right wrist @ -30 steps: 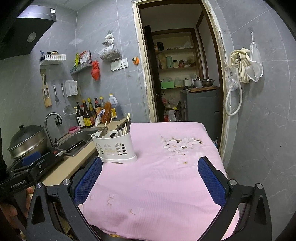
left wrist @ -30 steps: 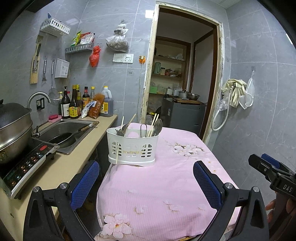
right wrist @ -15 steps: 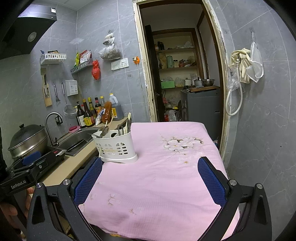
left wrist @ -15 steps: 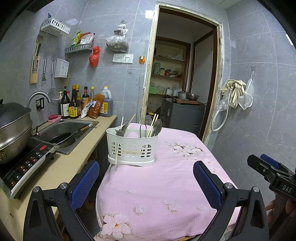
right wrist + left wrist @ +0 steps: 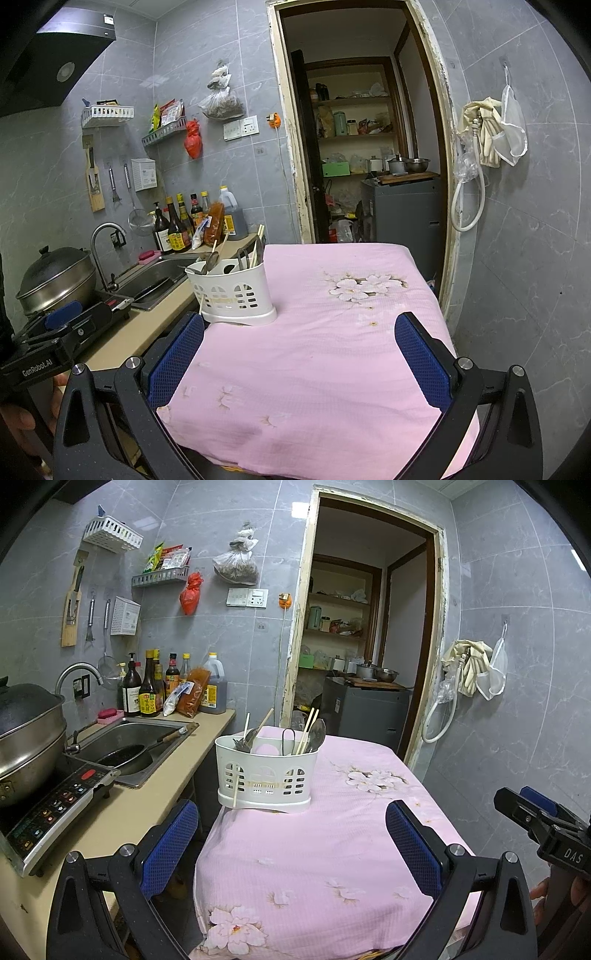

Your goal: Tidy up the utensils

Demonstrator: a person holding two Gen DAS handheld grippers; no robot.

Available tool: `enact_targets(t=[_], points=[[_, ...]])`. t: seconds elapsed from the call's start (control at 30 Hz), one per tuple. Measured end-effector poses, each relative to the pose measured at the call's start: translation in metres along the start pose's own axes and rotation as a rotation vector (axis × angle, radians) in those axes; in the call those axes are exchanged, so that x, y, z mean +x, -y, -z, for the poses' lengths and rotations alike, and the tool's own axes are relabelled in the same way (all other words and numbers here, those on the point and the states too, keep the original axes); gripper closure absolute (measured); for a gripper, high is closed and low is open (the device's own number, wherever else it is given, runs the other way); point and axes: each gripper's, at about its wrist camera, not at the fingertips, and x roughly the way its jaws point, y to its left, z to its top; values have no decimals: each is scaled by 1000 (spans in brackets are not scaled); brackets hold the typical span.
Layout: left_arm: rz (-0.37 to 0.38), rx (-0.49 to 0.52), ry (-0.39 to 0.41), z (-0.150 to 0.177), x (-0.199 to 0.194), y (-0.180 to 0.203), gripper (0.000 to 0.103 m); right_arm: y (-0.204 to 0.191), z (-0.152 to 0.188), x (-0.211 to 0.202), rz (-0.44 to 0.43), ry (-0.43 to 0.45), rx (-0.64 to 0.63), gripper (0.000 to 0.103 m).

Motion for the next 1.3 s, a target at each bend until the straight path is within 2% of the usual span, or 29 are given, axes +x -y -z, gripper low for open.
enact_targets(t=[1.3], points=[[4,0,5,1,0,-1,1,-7,2,-2,-2,-5,-2,1]])
